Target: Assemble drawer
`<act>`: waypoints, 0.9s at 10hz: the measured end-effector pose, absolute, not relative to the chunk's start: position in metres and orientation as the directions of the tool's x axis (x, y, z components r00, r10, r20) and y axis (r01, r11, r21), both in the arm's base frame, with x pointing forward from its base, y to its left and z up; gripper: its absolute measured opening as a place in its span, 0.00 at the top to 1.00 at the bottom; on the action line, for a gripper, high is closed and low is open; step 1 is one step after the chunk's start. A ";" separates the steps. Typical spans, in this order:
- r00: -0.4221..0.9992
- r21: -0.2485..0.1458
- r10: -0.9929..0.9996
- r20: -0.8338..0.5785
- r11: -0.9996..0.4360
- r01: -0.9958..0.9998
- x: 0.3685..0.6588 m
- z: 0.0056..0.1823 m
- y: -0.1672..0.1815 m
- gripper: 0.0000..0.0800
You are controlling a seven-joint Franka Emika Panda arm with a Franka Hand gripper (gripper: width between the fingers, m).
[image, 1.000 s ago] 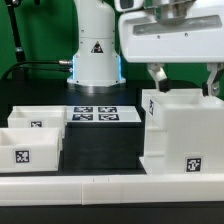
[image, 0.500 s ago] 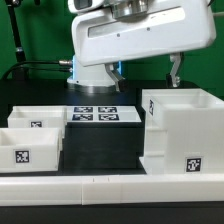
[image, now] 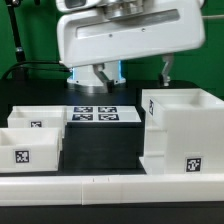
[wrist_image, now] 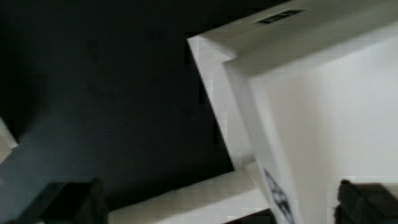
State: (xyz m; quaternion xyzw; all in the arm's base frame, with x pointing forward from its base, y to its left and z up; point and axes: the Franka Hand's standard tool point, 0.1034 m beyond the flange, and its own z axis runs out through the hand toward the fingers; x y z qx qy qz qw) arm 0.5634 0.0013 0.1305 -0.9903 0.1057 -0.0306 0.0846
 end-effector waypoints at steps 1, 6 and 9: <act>0.977 -0.166 -0.208 0.050 -0.966 -0.197 0.560 0.130 -0.010 0.19; 0.966 -0.126 -0.248 0.078 -0.963 -0.237 0.539 0.105 -0.039 0.19; 0.969 -0.118 -0.238 0.072 -0.966 -0.229 0.537 0.101 -0.041 0.19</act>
Offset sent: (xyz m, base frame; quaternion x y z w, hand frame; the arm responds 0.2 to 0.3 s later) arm -0.0298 -0.0413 -0.0575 0.0053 0.0738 0.0168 0.9971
